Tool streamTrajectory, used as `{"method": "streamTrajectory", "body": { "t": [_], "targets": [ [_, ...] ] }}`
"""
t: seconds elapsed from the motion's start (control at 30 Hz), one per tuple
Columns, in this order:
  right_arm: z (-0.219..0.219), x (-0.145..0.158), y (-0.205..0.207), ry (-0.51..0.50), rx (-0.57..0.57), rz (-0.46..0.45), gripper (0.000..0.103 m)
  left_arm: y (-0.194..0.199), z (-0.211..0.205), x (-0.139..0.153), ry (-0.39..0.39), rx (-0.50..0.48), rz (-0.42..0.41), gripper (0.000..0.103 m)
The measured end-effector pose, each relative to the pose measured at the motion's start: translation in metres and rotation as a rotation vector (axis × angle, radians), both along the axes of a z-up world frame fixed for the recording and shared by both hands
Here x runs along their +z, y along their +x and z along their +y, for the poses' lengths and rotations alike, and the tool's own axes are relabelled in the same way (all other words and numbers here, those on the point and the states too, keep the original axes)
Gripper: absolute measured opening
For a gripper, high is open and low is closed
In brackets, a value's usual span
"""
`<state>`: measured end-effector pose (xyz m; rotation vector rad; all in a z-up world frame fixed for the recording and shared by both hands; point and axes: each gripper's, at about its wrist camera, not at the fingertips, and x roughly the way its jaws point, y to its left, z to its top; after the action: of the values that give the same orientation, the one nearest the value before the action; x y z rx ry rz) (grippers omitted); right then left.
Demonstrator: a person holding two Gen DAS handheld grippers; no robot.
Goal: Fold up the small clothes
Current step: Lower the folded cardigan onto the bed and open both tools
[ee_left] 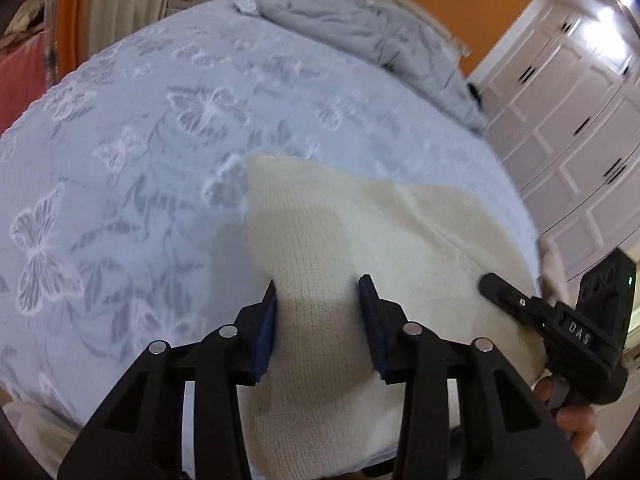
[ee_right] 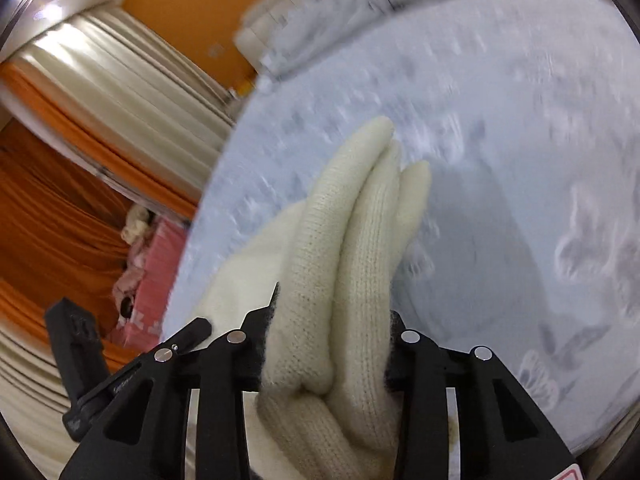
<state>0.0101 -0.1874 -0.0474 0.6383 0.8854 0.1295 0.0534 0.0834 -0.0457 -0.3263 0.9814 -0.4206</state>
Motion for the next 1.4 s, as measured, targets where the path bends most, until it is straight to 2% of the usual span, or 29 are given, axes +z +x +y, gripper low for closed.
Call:
{"method": "streamTrajectory", "body": {
  "t": [0.03, 0.07, 0.1, 0.13, 0.2, 0.23, 0.3, 0.37, 0.43, 0.5, 0.53, 0.57, 0.7, 0.83, 0.9, 0.97, 1.0, 1.07, 1.1, 1.23, 1.37, 1.4],
  "targets": [
    [-0.002, -0.014, 0.006, -0.009, 0.006, 0.052, 0.038, 0.001, -0.002, -0.003, 0.025, -0.015, 0.004, 0.038],
    [-0.005, -0.039, 0.013, -0.027, 0.022, 0.148, 0.041, 0.000, -0.006, -0.009, 0.062, -0.028, 0.010, 0.038],
    [-0.008, -0.060, 0.017, -0.053, 0.023, 0.235, 0.043, -0.001, -0.014, -0.025, 0.159, -0.048, 0.039, 0.038],
    [-0.014, -0.076, 0.015, -0.054, -0.002, 0.291, 0.049, -0.001, -0.017, -0.036, 0.202, -0.055, 0.062, 0.043],
    [-0.028, -0.067, 0.001, 0.067, -0.090, 0.232, 0.049, -0.013, -0.014, -0.038, 0.190, -0.035, 0.043, 0.048],
    [-0.030, -0.052, -0.007, 0.064, -0.130, 0.192, 0.049, -0.017, -0.012, -0.033, 0.204, -0.015, 0.040, 0.048],
    [-0.025, -0.020, -0.017, 0.003, -0.116, 0.096, 0.048, -0.023, -0.011, -0.024, 0.228, 0.002, 0.027, 0.047],
    [-0.014, -0.004, -0.022, -0.045, -0.064, 0.058, 0.039, -0.030, -0.013, -0.018, 0.259, -0.001, 0.013, 0.047],
    [0.002, -0.009, -0.022, -0.099, 0.017, 0.083, 0.030, -0.035, -0.017, -0.019, 0.294, 0.000, 0.021, 0.048],
    [0.013, -0.035, -0.019, -0.189, 0.061, 0.157, 0.013, -0.036, -0.018, -0.021, 0.313, 0.019, 0.022, 0.049],
    [0.014, -0.055, -0.019, -0.221, 0.084, 0.202, 0.008, -0.036, -0.019, -0.021, 0.324, 0.024, 0.025, 0.052],
    [0.014, -0.062, -0.018, -0.226, 0.092, 0.208, 0.004, -0.034, -0.021, -0.021, 0.333, 0.027, 0.032, 0.054],
    [0.019, -0.031, -0.016, -0.256, 0.072, 0.200, 0.010, -0.032, -0.030, -0.012, 0.412, 0.026, 0.029, 0.053],
    [0.030, 0.014, -0.039, -0.252, 0.102, 0.081, 0.010, -0.047, -0.037, 0.005, 0.444, 0.021, -0.009, 0.053],
    [0.041, 0.016, -0.041, -0.288, 0.139, 0.073, 0.010, -0.052, -0.040, 0.007, 0.459, 0.016, -0.010, 0.053],
    [0.040, -0.008, -0.034, -0.342, 0.148, 0.131, 0.010, -0.058, -0.044, 0.008, 0.466, 0.013, -0.013, 0.053],
    [0.030, -0.028, -0.029, -0.368, 0.119, 0.197, 0.010, -0.060, -0.045, 0.008, 0.469, 0.013, -0.012, 0.053],
    [0.008, -0.056, -0.024, -0.334, 0.090, 0.283, 0.001, -0.063, -0.048, 0.005, 0.481, 0.009, -0.001, 0.053],
    [-0.002, -0.061, -0.027, -0.278, 0.070, 0.276, 0.001, -0.065, -0.050, 0.004, 0.487, 0.004, 0.006, 0.053],
    [0.000, -0.024, -0.047, -0.228, 0.046, 0.216, 0.008, -0.074, -0.050, 0.006, 0.514, -0.002, -0.012, 0.054],
    [0.017, 0.011, -0.081, -0.294, 0.028, 0.111, 0.017, -0.079, -0.053, 0.004, 0.529, 0.001, -0.013, 0.057],
    [0.020, 0.014, -0.090, -0.316, 0.008, 0.096, 0.023, -0.081, -0.054, 0.003, 0.531, 0.003, -0.012, 0.060]
  ]
}}
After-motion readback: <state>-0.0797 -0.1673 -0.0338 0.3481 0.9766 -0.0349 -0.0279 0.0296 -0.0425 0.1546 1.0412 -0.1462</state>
